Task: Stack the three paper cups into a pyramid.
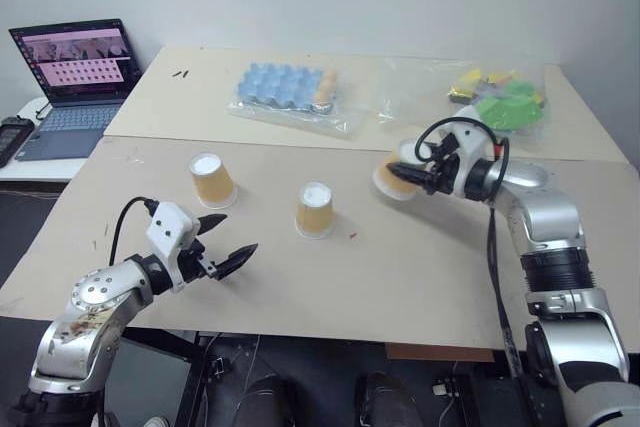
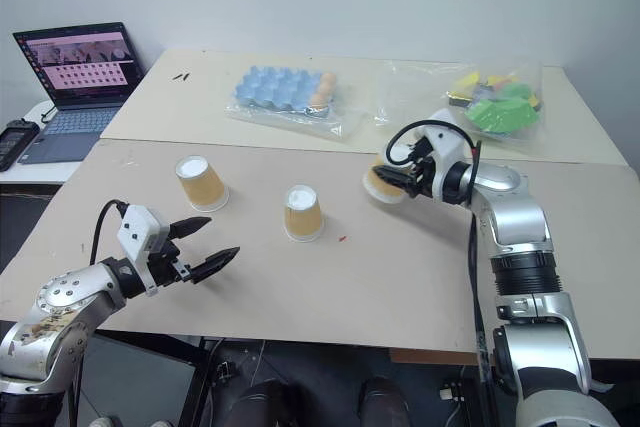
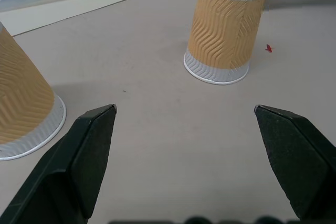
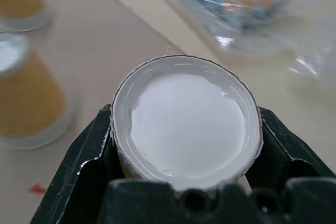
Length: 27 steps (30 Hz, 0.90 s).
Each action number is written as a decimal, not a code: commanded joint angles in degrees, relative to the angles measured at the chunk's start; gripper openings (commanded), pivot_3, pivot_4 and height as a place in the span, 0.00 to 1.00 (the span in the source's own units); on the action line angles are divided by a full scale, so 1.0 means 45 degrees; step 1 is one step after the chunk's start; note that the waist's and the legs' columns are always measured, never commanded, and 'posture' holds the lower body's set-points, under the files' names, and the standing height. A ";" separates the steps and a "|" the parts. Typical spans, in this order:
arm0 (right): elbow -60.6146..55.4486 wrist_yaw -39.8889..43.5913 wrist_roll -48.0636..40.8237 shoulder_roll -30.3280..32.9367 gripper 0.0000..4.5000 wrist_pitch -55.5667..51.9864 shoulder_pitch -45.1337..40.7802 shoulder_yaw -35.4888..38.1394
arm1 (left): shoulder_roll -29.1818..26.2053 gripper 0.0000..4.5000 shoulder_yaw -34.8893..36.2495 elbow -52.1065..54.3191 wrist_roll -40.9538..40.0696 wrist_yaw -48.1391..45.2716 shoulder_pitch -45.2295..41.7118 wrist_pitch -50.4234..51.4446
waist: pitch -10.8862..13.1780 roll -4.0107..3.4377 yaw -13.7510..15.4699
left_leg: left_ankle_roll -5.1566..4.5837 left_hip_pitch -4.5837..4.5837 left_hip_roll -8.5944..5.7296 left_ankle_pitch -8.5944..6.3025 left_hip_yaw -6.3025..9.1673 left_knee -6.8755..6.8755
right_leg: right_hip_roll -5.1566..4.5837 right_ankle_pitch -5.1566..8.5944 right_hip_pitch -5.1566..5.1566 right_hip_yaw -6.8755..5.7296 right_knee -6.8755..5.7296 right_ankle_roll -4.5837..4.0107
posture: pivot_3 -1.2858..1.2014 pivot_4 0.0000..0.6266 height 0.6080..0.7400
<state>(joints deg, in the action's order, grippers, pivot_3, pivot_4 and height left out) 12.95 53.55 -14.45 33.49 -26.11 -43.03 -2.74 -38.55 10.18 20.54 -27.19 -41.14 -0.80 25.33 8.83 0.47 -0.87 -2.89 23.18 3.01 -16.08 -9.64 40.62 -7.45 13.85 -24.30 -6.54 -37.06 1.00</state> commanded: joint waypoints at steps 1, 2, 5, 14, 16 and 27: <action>-0.0345 0.1612 -0.0138 0.0320 0.60 0.0475 -0.0231 -0.0615 | -0.0105 1.00 0.0212 0.0435 -0.0063 -0.0025 -0.0085 0.0008 | 0.0000 0.0000 0.0022 | 0.0000 0.0000 -0.0001 0.0000 0.0000 0.0001 | -0.0001 0.0000 0.0001 0.0000 -0.0001 0.0000 | 0.52 0.24 0.94; -0.0219 0.1880 -0.0060 0.0317 0.60 0.0611 -0.0291 -0.0772 | -0.0099 1.00 0.0211 0.0450 -0.0072 -0.0016 -0.0091 0.0023 | 0.0000 0.0000 0.0022 | 0.0000 0.0000 -0.0001 0.0000 0.0002 0.0002 | -0.0001 0.0000 0.0001 -0.0001 -0.0001 0.0000 | 0.52 0.24 0.94; 0.0290 0.2387 0.0264 0.0147 0.60 0.1089 -0.0480 -0.1274 | -0.0093 1.00 0.0232 0.0477 -0.0081 -0.0005 -0.0072 0.0032 | 0.0000 0.0001 0.0017 | 0.0000 0.0001 -0.0001 0.0000 0.0002 0.0001 | -0.0001 0.0000 -0.0003 -0.0001 -0.0001 -0.0001 | 0.52 0.24 0.94; 0.1024 0.2974 0.1134 -0.1116 0.60 0.1966 -0.0949 -0.2641 | -0.0073 1.00 0.0424 0.0521 -0.0105 0.0078 0.0111 0.0009 | 0.0000 0.0000 -0.0019 | 0.0001 0.0001 0.0000 0.0001 -0.0001 0.0001 | -0.0001 0.0000 -0.0006 -0.0002 -0.0006 -0.0001 | 0.52 0.24 0.94; 0.1233 0.2959 0.1226 -0.1304 0.60 0.2084 -0.1020 -0.2717 | -0.0060 1.00 0.0459 0.0546 -0.0123 0.0101 0.0141 0.0010 | 0.0000 0.0000 -0.0018 | 0.0001 0.0000 0.0000 0.0001 -0.0002 0.0001 | -0.0001 0.0000 -0.0005 -0.0002 -0.0006 -0.0001 | 0.52 0.24 0.94; 0.2968 0.2535 0.1732 -0.2026 0.60 0.2835 -0.1750 -0.2574 | 0.0016 1.00 0.0547 0.0719 -0.0158 0.0158 0.0383 0.0034 | 0.0000 0.0000 -0.0011 | 0.0002 -0.0002 0.0000 0.0001 0.0000 0.0002 | -0.0001 0.0000 -0.0003 -0.0007 -0.0007 -0.0001 | 0.52 0.24 0.94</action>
<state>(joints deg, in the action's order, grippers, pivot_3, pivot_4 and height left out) 25.63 65.71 -7.19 24.76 -14.91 -49.31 -15.32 -38.50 11.36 21.71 -27.21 -40.65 0.76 25.45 8.83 0.47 -0.92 -2.89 23.17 3.01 -16.08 -9.64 40.63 -7.46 13.85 -24.30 -6.57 -37.09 1.00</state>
